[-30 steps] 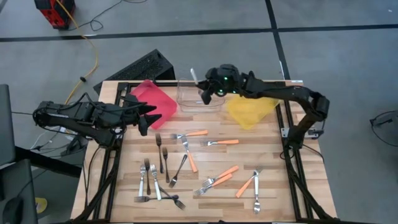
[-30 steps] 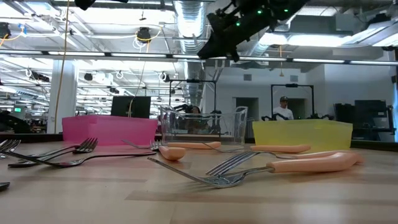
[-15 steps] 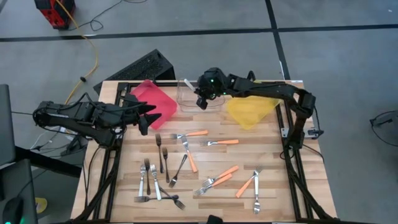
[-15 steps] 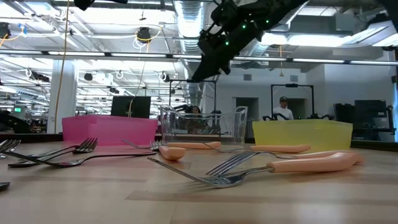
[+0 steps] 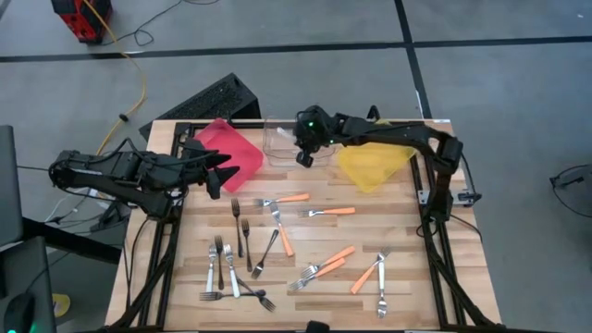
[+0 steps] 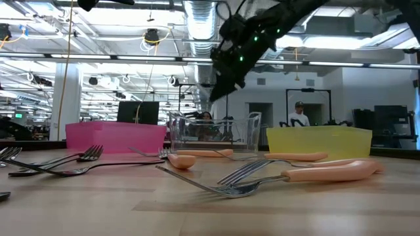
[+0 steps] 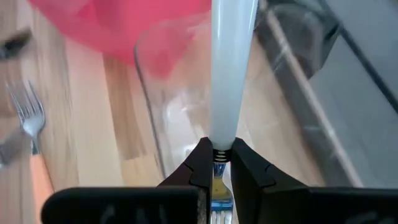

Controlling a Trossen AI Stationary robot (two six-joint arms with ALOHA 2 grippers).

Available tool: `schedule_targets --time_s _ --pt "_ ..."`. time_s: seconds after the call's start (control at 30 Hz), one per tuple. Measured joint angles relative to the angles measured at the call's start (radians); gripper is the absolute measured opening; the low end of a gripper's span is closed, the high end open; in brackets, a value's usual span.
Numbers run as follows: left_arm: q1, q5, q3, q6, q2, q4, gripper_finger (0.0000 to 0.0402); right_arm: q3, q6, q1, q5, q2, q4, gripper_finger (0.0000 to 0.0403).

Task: Sort silverware by color (type)
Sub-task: Put the white fork into the transparent bin

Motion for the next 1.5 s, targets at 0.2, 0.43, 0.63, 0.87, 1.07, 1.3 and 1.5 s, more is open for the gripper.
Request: schedule_targets --time_s 0.2,0.43,0.63,0.87,1.07,1.3,1.5 --pt "0.000 -0.001 0.000 -0.008 0.000 0.000 0.0247 0.001 -0.015 0.018 0.032 0.039 0.010 0.0055" --pt "0.000 -0.001 0.000 -0.009 0.000 0.000 0.0247 0.001 -0.028 -0.011 0.039 0.039 0.011 0.0058" --pt "0.000 -0.010 0.000 -0.009 0.000 0.000 0.0247 0.002 -0.039 -0.038 0.045 0.052 -0.014 0.0061" --pt "0.000 -0.012 0.000 -0.026 0.000 -0.002 0.0247 0.002 -0.023 -0.066 0.060 0.055 -0.073 0.0063" --pt "0.000 -0.019 0.000 -0.026 0.000 -0.002 0.0247 0.001 -0.023 -0.087 0.067 0.057 -0.087 0.0063" --pt "0.000 -0.020 0.000 -0.026 0.000 -0.003 0.0247 -0.001 -0.020 -0.089 0.069 0.103 -0.082 0.0064" --pt "0.000 -0.021 0.000 -0.027 0.000 -0.002 0.0247 0.000 -0.020 -0.091 0.069 0.104 -0.086 0.0064"
